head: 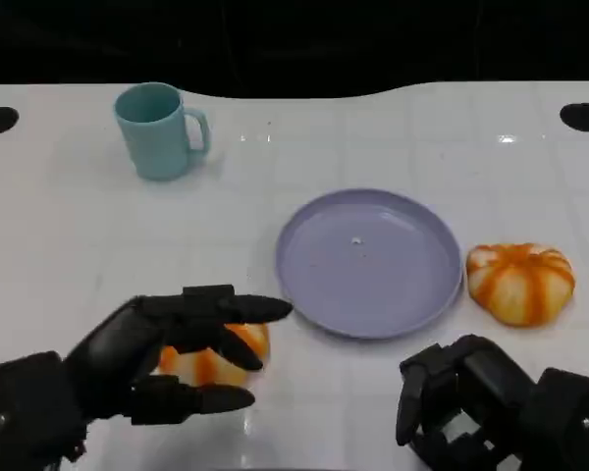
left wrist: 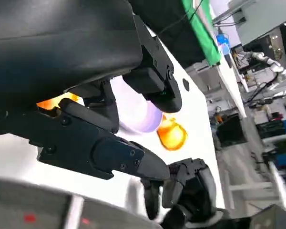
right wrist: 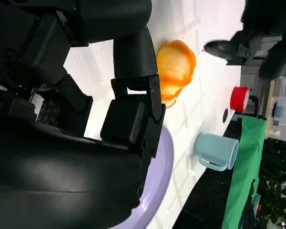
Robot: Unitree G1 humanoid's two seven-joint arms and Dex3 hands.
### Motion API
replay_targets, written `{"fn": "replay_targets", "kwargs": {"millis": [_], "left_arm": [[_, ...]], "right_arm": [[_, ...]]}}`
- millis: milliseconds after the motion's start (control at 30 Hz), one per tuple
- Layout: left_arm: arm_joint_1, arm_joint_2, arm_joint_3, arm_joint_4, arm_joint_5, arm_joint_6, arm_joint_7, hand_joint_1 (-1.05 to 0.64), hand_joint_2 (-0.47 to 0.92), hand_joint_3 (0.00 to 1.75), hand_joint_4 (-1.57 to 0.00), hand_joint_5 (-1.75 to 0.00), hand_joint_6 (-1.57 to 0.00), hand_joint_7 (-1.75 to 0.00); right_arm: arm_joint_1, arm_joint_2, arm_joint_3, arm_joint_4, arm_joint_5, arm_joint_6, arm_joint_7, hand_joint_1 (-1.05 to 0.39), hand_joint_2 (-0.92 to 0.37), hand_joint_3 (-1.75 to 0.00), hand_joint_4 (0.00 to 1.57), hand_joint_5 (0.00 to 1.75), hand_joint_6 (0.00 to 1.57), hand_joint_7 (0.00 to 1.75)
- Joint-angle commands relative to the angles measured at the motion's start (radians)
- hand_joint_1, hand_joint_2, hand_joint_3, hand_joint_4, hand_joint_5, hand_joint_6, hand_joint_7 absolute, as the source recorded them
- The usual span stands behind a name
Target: Grasp the bread from the table and place it into the plate.
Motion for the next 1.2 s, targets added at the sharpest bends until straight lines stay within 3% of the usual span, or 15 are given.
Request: {"fn": "replay_targets", "kwargs": {"millis": [33, 200, 433, 867, 1200], "left_arm": [[0.014, 0.062, 0.004, -0.073, 0.075, -0.027, 0.046, -0.62, 0.89, 0.00, -0.30, -0.71, -0.41, 0.00], [0.039, 0.121, 0.021, -0.145, 0.407, -0.168, 0.249, -0.70, 0.91, 0.00, -0.42, -0.38, -0.41, -0.01], [0.062, 0.168, 0.009, -0.248, 0.726, -0.156, 0.382, -0.69, 0.90, 0.00, -0.40, -0.28, -0.36, 0.00], [0.045, 0.206, -0.074, -0.319, 0.975, -0.014, 0.335, -0.69, 0.87, 0.00, -0.30, -0.17, -0.21, 0.00], [-0.039, 0.223, -0.177, -0.214, 1.105, 0.047, 0.347, -0.69, 0.88, 0.01, -0.32, -0.13, -0.19, 0.00]], "right_arm": [[0.008, -0.011, -0.004, -0.011, 0.010, 0.017, 0.001, -1.05, -0.09, -1.40, 1.55, 1.29, 1.57, 1.06], [0.010, -0.009, -0.001, -0.019, 0.003, 0.023, -0.005, -1.05, -0.11, -1.38, 1.54, 1.29, 1.57, 1.06], [0.014, -0.006, 0.000, -0.027, 0.006, 0.033, -0.006, -1.05, -0.13, -1.35, 1.55, 1.29, 1.57, 1.04], [0.020, -0.001, 0.004, -0.038, 0.004, 0.046, -0.012, -1.05, -0.12, -1.34, 1.56, 1.30, 1.57, 1.04], [0.022, 0.000, 0.009, -0.044, 0.000, 0.042, -0.010, -1.05, -0.12, -1.34, 1.56, 1.30, 1.57, 1.05]]}}
